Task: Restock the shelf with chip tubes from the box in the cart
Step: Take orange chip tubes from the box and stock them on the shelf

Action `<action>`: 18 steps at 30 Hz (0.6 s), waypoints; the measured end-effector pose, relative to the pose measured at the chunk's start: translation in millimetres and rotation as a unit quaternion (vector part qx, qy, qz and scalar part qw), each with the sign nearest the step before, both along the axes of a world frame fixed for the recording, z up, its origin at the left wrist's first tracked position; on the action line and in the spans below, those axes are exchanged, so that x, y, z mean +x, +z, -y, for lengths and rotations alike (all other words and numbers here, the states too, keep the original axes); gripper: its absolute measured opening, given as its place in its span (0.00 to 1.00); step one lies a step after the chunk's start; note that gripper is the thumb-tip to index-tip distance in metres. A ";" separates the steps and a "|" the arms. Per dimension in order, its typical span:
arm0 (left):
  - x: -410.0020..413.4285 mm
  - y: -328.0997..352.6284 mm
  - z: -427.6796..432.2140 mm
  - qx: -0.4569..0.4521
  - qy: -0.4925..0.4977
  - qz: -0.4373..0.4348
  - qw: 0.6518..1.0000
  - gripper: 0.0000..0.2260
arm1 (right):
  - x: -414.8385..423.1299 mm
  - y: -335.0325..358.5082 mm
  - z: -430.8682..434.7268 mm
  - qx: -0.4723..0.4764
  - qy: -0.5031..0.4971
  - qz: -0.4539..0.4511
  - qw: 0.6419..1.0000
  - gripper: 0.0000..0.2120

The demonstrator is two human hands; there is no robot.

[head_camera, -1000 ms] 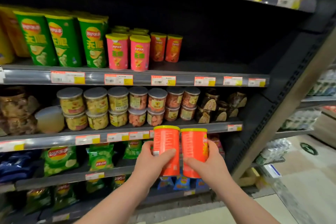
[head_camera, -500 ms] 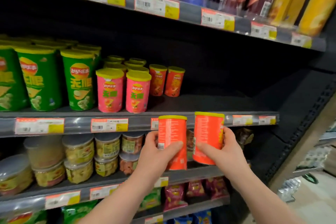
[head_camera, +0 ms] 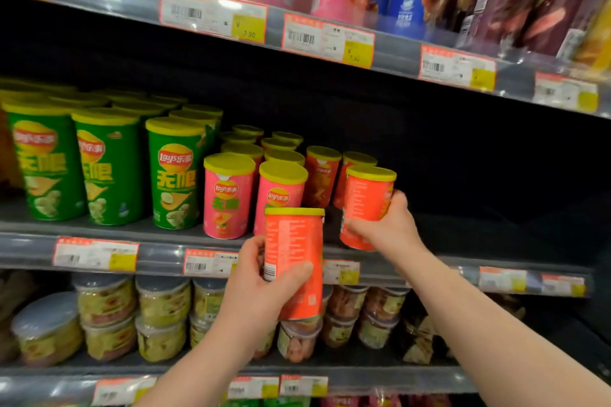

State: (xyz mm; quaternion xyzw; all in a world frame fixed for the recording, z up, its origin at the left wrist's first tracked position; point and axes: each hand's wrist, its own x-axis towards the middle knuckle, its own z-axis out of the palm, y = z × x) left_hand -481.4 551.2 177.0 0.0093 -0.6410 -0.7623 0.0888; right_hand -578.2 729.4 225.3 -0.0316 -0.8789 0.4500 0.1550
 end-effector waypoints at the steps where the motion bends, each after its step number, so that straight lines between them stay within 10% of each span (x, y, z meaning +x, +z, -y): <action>1: -0.7 -0.1 1.9 0.007 0.014 0.001 1.000 0.27 | -10.5 -1.3 4.2 0.001 0.009 -0.001 1.000 0.37; 10: -4.7 7.4 -0.1 0.038 0.108 0.003 0.993 0.23 | -67.8 -12.9 27.7 0.012 0.078 0.066 0.995 0.48; 18: -12.0 3.0 -14.6 0.011 0.126 0.010 0.992 0.32 | -82.5 -20.9 17.0 0.069 0.129 0.090 0.985 0.32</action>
